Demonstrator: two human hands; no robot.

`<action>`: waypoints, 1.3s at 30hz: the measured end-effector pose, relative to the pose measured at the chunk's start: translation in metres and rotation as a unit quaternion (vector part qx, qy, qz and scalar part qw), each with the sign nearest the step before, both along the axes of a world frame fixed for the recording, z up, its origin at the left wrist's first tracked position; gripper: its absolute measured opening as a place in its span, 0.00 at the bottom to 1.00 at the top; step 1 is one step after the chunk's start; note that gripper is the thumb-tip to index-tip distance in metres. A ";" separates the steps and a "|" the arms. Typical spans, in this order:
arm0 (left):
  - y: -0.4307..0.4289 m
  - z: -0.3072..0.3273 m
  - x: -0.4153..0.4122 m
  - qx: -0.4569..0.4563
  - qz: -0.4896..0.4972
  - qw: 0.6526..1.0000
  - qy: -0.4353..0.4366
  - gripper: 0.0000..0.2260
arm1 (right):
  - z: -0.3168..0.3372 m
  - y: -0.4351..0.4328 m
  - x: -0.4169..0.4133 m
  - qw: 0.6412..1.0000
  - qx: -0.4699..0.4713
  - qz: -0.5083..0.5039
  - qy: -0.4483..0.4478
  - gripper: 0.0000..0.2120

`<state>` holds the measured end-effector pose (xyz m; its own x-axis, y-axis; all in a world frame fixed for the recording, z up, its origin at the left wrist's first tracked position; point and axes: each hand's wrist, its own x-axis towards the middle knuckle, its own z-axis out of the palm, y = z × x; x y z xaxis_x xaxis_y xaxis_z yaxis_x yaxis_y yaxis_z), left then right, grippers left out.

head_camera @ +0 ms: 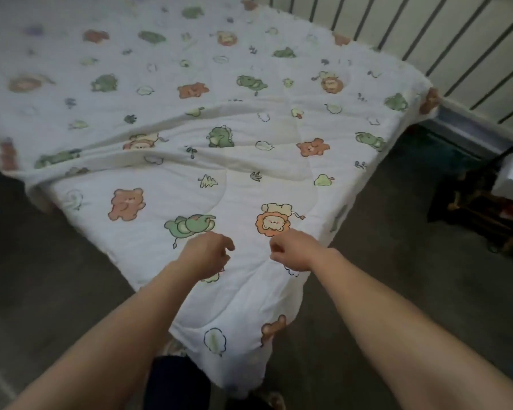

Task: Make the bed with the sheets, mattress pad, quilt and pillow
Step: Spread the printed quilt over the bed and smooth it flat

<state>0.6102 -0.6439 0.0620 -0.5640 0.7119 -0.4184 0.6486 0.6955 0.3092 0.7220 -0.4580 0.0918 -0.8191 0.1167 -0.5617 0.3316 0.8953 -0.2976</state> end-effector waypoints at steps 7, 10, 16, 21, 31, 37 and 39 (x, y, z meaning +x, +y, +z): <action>-0.068 -0.021 0.056 -0.015 0.089 0.996 0.001 0.13 | -0.028 -0.048 0.013 0.995 -0.006 0.095 0.000 0.06; -0.080 -0.038 0.069 -0.028 0.115 0.993 0.001 0.14 | -0.047 -0.057 0.024 0.994 0.005 0.110 0.000 0.05; -0.082 -0.092 0.100 -0.065 0.161 0.985 -0.008 0.15 | -0.113 -0.059 0.043 0.990 0.023 0.137 0.000 0.06; -0.067 -0.145 0.111 -0.092 0.205 0.974 0.017 0.12 | -0.178 -0.052 0.041 0.970 0.089 0.219 0.050 0.23; -0.051 -0.202 0.083 -0.067 0.249 0.956 0.139 0.08 | -0.243 -0.066 -0.014 0.947 0.137 0.247 0.150 0.12; -0.050 -0.200 0.093 -0.103 0.210 0.962 0.139 0.12 | -0.235 -0.072 -0.009 0.948 0.127 0.273 0.098 0.05; -0.053 -0.195 0.102 -0.113 0.198 0.968 0.109 0.11 | -0.229 -0.071 -0.001 0.954 0.104 0.277 0.056 0.08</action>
